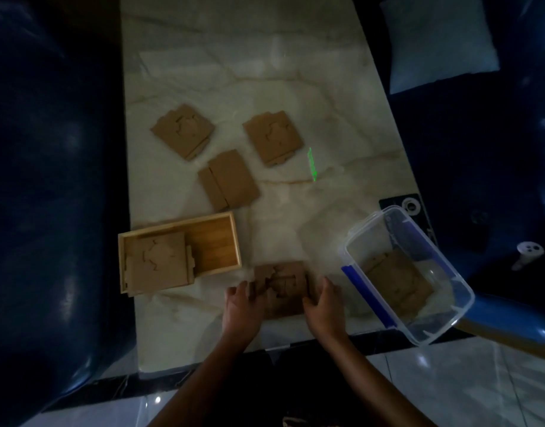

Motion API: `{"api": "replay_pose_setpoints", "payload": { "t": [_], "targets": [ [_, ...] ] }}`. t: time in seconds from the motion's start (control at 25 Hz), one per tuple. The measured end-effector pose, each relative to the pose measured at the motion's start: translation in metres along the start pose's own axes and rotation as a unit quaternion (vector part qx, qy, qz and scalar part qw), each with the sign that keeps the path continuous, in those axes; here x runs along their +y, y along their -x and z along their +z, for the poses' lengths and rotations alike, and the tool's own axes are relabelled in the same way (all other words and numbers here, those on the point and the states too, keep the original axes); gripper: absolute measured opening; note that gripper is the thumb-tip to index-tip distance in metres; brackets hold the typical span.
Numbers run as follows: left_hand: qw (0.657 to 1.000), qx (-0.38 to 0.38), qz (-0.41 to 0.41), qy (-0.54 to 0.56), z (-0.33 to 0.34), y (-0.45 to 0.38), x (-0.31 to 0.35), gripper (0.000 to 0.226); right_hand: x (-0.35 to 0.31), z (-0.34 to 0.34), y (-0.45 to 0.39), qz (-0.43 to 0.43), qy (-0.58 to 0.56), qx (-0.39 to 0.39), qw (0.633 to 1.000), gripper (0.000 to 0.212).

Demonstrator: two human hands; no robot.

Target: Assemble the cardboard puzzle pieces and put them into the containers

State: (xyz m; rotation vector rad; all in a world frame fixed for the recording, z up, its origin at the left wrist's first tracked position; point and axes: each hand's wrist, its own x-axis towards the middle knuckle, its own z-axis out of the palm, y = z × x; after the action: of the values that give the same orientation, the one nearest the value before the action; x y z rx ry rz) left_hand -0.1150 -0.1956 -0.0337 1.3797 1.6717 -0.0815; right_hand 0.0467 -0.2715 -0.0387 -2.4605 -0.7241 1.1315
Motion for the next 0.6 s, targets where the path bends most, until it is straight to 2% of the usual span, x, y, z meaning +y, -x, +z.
{"api": "replay_pose_setpoints", "payload": {
  "t": [0.2,0.32,0.4,0.44,0.52,0.6],
  "targets": [
    [0.998,-0.016,-0.007,0.056,0.002,0.008,-0.003,0.042,0.007,0.009,0.013,-0.002,0.000,-0.030,1.000,0.062],
    [0.998,-0.025,0.039,0.034,0.003,0.013,-0.003,0.038,0.004,0.006,0.010,0.002,0.004,-0.048,0.999,0.057],
    [0.996,-0.034,0.076,-0.027,0.003,0.014,-0.005,0.038,0.002,0.002,0.010,-0.031,0.050,-0.045,0.997,0.056],
    [0.992,-0.037,0.094,-0.081,0.002,0.015,-0.007,0.042,0.002,0.001,0.011,-0.067,0.110,-0.026,0.991,0.056],
    [0.968,-0.017,0.164,-0.188,0.003,0.018,-0.006,0.054,0.003,0.002,0.014,-0.150,0.231,-0.002,0.961,0.061],
    [0.946,-0.010,0.221,-0.239,0.006,0.022,-0.004,0.063,0.001,0.007,0.019,-0.203,0.288,-0.030,0.935,0.071]
  ]
}}
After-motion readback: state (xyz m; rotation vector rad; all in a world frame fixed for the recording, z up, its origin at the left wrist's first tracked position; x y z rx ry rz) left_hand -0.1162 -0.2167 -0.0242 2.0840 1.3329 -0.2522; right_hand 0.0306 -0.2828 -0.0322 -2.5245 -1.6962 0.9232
